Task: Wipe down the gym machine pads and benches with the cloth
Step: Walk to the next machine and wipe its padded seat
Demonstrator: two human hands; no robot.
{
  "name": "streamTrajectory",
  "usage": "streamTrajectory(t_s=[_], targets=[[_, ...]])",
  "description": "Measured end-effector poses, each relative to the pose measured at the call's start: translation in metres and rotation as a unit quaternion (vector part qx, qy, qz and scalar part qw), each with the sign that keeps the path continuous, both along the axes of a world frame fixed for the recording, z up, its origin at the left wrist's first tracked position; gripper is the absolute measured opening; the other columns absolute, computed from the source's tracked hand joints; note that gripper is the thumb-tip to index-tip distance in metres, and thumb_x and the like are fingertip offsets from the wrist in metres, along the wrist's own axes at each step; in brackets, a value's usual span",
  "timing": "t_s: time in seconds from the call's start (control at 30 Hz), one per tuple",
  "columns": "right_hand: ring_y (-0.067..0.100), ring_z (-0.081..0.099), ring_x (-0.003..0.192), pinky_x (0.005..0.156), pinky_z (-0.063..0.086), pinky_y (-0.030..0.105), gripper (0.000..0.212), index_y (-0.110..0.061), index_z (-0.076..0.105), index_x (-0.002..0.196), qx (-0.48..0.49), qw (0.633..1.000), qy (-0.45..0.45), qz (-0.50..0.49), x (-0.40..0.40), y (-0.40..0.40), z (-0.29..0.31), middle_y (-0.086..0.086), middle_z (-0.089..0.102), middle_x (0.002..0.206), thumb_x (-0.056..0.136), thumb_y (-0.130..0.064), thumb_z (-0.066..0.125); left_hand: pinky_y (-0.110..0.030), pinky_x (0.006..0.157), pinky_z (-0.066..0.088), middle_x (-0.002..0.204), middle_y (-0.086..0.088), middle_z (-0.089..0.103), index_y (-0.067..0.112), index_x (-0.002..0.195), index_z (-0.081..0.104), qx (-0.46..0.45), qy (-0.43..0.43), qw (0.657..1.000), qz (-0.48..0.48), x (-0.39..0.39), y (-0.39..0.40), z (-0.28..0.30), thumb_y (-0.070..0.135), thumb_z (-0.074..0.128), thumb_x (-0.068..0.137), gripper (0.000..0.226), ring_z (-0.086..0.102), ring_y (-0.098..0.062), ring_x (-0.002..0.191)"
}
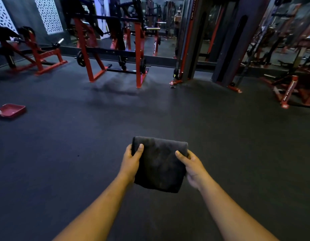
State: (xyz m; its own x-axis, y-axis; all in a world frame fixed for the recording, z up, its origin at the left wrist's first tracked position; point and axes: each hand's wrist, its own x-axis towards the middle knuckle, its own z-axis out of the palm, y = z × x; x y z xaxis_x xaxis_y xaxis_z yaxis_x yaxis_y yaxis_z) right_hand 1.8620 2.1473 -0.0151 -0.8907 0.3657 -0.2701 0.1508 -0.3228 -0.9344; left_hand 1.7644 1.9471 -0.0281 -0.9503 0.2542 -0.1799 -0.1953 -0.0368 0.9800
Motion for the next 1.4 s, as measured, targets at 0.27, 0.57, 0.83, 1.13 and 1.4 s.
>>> streamTrajectory(t_s=[0.27,0.57,0.83,1.13,1.4], targets=[[0.029,0.072,0.107,0.099,0.055,0.045,0.029,-0.008,0.067,0.119,0.009,0.998,-0.027,-0.061,-0.138,0.087,-0.002,0.013,0.076,0.113,0.091,0.002,0.067,-0.050,0.102,0.055,0.125,-0.014,0.072,0.010,0.132,0.062,0.061,-0.152,0.970,-0.177,-0.156,0.079,0.018,0.009,0.067,0.094,0.038,0.068,-0.032,0.117],[0.024,0.072,0.106,0.085,0.059,0.033,0.030,-0.009,0.065,0.122,0.043,0.996,0.060,-0.045,-0.290,0.249,0.010,0.014,0.075,0.117,0.093,-0.005,0.069,-0.042,0.093,0.060,0.116,-0.003,0.076,0.019,0.124,0.066,0.015,-0.029,0.990,-0.135,-0.322,0.206,0.037,-0.004,0.068,0.090,0.041,0.073,-0.022,0.105],[0.028,0.075,0.096,0.079,0.063,0.040,0.035,-0.007,0.063,0.123,-0.068,0.997,0.014,-0.015,-0.434,0.343,0.003,0.018,0.076,0.112,0.089,-0.003,0.070,-0.052,0.091,0.058,0.124,-0.016,0.072,0.016,0.132,0.063,0.099,-0.149,0.978,-0.108,-0.431,0.326,0.017,0.004,0.068,0.091,0.043,0.070,-0.036,0.114],[0.033,0.071,0.110,0.087,0.059,0.037,0.040,-0.004,0.064,0.125,0.006,0.998,0.022,0.062,-0.631,0.450,-0.004,0.019,0.073,0.121,0.086,0.005,0.069,-0.045,0.091,0.060,0.124,-0.004,0.071,0.026,0.130,0.058,0.054,-0.074,0.993,-0.074,-0.636,0.397,-0.003,0.001,0.068,0.094,0.046,0.070,-0.025,0.112],[0.001,0.071,0.098,0.087,0.052,0.024,0.034,-0.027,0.071,0.108,0.311,0.949,0.005,0.041,-0.807,0.494,0.008,-0.009,0.077,0.100,0.090,0.001,0.071,-0.040,0.123,0.030,0.164,-0.005,0.030,0.019,0.161,0.021,-0.235,0.126,0.954,-0.135,-0.837,0.486,-0.025,0.034,0.083,0.084,0.101,0.033,-0.024,0.149]])
